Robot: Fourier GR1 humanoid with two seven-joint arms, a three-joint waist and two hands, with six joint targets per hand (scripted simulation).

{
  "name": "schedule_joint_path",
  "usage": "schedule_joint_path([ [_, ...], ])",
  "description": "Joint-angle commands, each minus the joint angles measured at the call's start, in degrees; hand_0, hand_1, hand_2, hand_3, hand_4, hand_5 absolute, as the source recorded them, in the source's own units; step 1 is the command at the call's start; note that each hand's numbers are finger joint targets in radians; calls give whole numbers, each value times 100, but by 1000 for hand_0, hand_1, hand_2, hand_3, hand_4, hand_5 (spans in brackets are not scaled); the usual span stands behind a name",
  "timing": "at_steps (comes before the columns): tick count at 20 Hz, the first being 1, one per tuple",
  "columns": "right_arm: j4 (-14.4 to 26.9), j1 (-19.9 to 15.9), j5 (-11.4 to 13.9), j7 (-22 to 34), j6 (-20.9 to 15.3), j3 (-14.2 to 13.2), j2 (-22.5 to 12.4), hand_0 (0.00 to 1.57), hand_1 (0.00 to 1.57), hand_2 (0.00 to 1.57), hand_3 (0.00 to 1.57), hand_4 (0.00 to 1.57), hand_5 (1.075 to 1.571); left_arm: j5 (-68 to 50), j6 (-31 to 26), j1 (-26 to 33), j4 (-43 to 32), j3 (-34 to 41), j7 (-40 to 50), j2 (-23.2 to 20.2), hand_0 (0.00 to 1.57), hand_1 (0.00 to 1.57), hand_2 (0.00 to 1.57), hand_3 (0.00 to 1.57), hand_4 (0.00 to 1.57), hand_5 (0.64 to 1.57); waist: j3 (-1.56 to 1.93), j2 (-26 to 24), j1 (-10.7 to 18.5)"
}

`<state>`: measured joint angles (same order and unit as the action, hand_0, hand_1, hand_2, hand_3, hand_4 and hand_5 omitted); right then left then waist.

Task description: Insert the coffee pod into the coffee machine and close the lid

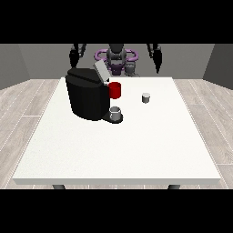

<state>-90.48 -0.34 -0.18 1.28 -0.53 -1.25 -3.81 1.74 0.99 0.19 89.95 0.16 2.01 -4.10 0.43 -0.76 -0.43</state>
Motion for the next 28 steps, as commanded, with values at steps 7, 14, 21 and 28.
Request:
schedule_joint_path([
  [7,256,-107,35,-627,-541,-425,269,0,0,0,0,128,1571,347,-509,-187,94,-90,-716,-568,0,0,0,0,0,1571,-38,-5,-67],
  [14,32,-117,-82,-741,-187,-174,239,0,0,0,0,267,1571,281,-558,-1271,-967,543,-107,-973,0,0,0,0,0,1571,-42,429,-638],
  [21,-93,-189,42,-938,-364,265,376,0,0,0,0,168,1571,536,-657,-1868,-2167,703,-321,-1242,0,0,0,0,0,1571,-44,820,-869],
  [28,12,-368,-132,-755,-293,10,271,0,0,0,0,283,1571,720,-651,-2471,-3273,838,-336,-1355,0,0,0,0,0,1571,-43,808,-805],
])
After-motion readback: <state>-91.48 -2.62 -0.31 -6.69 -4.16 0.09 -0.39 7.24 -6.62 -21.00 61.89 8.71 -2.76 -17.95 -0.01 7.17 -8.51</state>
